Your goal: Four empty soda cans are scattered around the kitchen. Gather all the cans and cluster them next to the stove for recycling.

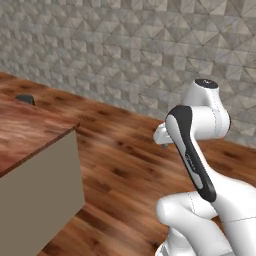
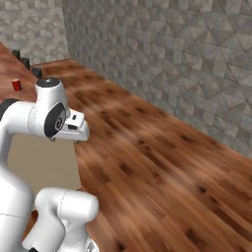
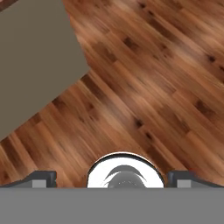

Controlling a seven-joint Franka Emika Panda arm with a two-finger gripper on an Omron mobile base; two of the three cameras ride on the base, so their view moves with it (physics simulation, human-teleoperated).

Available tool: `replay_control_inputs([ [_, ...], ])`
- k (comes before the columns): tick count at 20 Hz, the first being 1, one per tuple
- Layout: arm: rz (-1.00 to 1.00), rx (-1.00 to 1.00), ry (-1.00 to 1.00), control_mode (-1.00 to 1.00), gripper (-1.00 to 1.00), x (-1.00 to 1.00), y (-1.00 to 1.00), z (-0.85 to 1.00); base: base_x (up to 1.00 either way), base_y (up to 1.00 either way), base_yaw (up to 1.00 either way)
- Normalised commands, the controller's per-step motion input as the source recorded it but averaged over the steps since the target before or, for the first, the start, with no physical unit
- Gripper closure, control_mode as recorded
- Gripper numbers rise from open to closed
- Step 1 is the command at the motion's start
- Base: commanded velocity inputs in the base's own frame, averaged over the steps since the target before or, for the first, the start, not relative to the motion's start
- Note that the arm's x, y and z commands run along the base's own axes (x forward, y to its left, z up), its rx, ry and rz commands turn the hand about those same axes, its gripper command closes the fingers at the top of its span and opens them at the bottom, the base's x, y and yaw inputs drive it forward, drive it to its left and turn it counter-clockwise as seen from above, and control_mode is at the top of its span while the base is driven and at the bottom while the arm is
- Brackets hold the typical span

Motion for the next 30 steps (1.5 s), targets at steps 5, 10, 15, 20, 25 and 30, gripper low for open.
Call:
replay_control_inputs([
  [5,0.0,0.0,0.0,1.0,-1.0,0.0,0.0,0.0,0.35,-0.63,-0.06],
  [10,0.0,0.0,0.0,1.0,-1.0,0.0,0.0,0.0,0.36,-0.57,-0.03],
  [15,0.0,0.0,0.0,1.0,-1.0,0.0,0.0,0.0,0.35,-0.55,0.0],
  [20,0.0,0.0,0.0,1.0,-1.0,0.0,0.0,0.0,0.39,-0.51,0.0],
  [25,0.0,0.0,0.0,1.0,-1.0,0.0,0.0,0.0,0.46,-0.41,0.06],
  [30,0.0,0.0,0.0,1.0,-1.0,0.0,0.0,0.0,0.51,-0.25,0.18],
])
